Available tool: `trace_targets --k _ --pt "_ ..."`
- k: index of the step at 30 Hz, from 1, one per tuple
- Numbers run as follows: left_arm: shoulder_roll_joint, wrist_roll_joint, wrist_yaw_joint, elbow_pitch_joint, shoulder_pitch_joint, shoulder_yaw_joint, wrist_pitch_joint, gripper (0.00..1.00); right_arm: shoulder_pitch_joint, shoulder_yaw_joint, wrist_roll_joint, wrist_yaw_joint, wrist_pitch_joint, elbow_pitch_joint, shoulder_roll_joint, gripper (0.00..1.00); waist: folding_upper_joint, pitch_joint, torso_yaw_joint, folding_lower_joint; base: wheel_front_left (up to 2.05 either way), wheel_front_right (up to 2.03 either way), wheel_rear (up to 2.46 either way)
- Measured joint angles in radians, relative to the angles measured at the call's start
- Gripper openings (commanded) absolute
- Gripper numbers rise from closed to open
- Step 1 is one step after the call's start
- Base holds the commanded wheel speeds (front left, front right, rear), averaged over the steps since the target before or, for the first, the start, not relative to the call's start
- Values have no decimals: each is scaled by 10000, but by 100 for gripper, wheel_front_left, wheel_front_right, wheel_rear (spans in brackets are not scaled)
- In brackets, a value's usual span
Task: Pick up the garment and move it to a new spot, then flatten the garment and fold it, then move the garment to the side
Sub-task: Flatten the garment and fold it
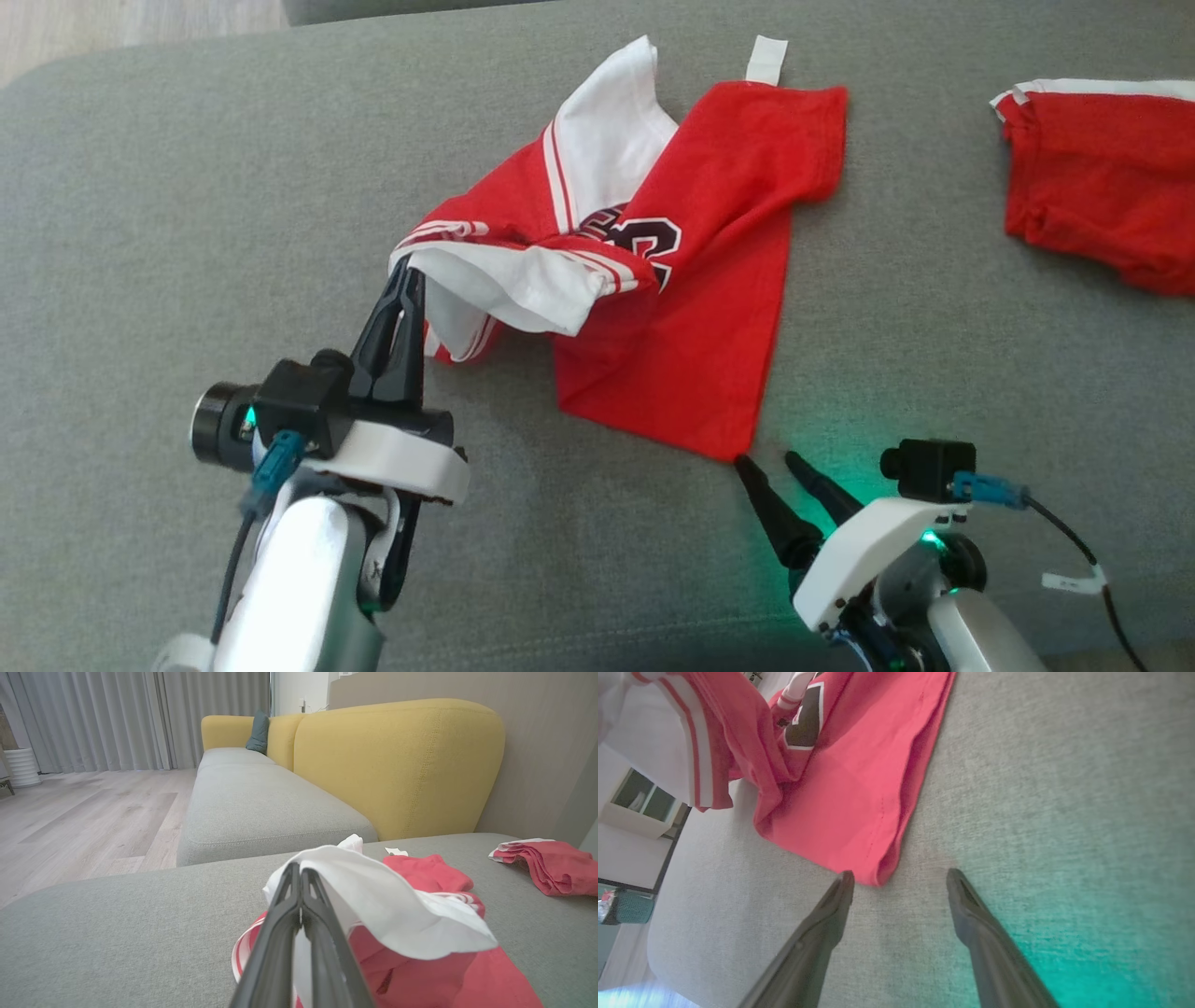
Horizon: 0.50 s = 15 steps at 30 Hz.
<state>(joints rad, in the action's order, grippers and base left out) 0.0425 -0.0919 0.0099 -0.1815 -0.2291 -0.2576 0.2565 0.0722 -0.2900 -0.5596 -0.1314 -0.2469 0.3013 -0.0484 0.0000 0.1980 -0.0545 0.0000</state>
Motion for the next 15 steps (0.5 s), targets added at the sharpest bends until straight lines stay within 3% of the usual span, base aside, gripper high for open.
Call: trace_targets --k 15 --pt "0 -6 4 119 -2 4 0 0 801 -769 -508 0 -67 667 -8 100 0 151 410 0 0 0 0"
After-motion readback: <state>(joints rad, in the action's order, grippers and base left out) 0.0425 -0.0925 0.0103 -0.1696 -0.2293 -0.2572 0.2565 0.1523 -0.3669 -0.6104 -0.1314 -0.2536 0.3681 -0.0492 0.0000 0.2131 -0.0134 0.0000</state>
